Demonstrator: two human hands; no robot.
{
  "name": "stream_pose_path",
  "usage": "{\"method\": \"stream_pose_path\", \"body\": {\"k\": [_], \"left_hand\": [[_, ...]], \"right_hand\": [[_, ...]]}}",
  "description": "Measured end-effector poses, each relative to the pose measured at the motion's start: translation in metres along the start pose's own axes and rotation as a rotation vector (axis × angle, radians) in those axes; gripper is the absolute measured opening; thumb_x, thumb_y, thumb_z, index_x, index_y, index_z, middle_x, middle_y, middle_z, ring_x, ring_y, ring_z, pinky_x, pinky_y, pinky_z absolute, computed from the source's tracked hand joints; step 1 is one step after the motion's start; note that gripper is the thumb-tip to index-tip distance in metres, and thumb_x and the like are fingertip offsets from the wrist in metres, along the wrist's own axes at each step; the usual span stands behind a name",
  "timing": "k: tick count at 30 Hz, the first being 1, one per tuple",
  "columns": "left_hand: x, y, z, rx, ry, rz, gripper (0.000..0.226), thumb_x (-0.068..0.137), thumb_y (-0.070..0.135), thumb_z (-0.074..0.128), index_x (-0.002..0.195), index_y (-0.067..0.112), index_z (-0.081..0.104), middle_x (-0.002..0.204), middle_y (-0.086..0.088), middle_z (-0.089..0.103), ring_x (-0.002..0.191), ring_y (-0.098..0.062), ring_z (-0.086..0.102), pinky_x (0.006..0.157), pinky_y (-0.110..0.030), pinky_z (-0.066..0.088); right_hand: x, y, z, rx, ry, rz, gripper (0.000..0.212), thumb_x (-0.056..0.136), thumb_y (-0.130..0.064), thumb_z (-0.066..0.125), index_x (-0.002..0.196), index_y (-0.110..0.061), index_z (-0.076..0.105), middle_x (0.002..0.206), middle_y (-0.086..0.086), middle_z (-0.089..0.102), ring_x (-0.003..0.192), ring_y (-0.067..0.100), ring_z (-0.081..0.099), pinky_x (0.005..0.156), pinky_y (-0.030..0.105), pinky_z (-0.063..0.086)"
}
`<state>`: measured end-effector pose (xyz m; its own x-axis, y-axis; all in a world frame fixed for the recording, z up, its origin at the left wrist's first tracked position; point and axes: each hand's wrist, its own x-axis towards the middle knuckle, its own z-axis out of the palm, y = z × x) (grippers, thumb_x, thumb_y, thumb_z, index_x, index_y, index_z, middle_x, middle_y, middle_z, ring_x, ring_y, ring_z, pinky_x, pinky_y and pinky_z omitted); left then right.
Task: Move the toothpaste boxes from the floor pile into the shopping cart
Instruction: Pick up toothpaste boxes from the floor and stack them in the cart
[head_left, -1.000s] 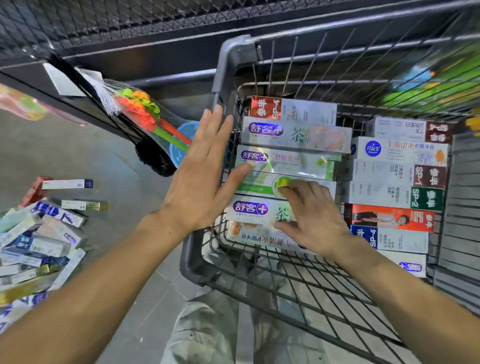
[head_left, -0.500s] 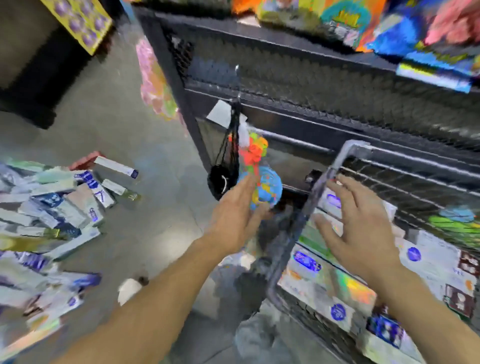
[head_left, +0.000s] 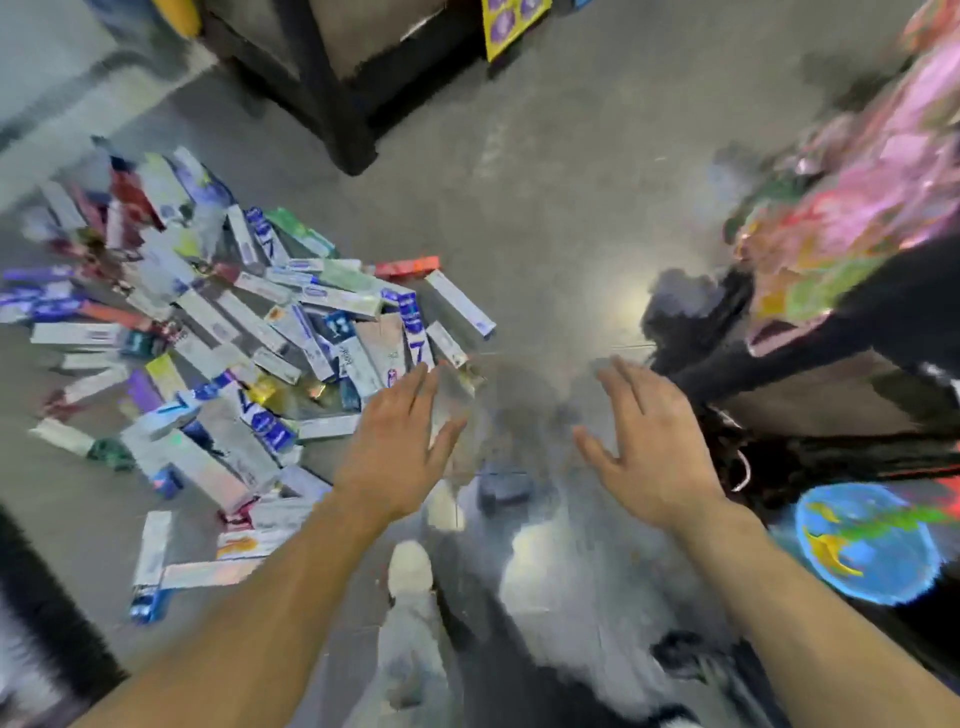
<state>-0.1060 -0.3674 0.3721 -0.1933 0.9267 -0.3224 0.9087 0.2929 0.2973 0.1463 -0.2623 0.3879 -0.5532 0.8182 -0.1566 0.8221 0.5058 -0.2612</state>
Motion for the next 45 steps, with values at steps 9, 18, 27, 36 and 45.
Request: {"method": "stream_pose_path", "body": {"k": [9,18,27,36,45], "left_hand": [[0.054,-0.156,0.035,-0.043,-0.019,-0.207,0.074,0.101,0.061,0.017,0.16,0.016,0.016,0.167,-0.006,0.016,0.152,-0.026,0.018,0.124,-0.043,0.017],[0.184,-0.214,0.209,-0.118,0.096,-0.229,0.083,0.096,0.063,0.015,0.156,0.007,0.028,0.161,-0.016,0.03,0.148,-0.033,0.03,0.122,-0.046,0.023],[0.296,-0.248,0.367,-0.325,0.231,-0.238,0.063,0.102,0.044,0.045,0.153,0.009,0.032,0.152,-0.013,0.041,0.139,-0.029,0.035,0.114,-0.04,0.03],[0.365,-0.224,0.375,-0.551,0.384,-0.409,0.064,0.097,0.047,0.057,0.146,0.01,0.036,0.135,-0.011,0.048,0.126,-0.026,0.046,0.096,-0.031,0.037],[0.383,-0.202,0.381,-0.693,0.396,-0.615,0.078,0.087,0.03,0.076,0.145,0.007,0.028,0.133,-0.019,0.053,0.121,-0.036,0.055,0.094,-0.042,0.047]], "right_hand": [[0.129,-0.096,0.117,0.041,-0.253,0.069,0.077,0.091,-0.061,0.037,0.151,-0.012,0.033,0.156,0.01,0.037,0.14,0.031,0.037,0.115,0.044,0.03],[0.244,-0.036,0.301,-0.03,-0.319,-0.019,0.071,0.096,-0.057,0.047,0.15,-0.015,0.03,0.147,0.007,0.044,0.131,0.03,0.044,0.109,0.041,0.035],[0.316,0.007,0.487,0.158,-0.214,0.087,0.064,0.091,-0.054,0.061,0.138,-0.018,0.038,0.134,0.01,0.051,0.122,0.033,0.05,0.094,0.042,0.044],[0.333,0.024,0.516,0.345,-0.138,0.256,0.042,0.091,-0.044,0.063,0.122,-0.017,0.056,0.115,0.002,0.062,0.109,0.029,0.058,0.073,0.03,0.039],[0.316,0.042,0.489,1.252,-0.226,0.537,0.02,0.088,-0.007,0.068,0.108,-0.005,0.068,0.095,0.015,0.076,0.07,0.021,0.07,0.062,0.03,0.059]]}}
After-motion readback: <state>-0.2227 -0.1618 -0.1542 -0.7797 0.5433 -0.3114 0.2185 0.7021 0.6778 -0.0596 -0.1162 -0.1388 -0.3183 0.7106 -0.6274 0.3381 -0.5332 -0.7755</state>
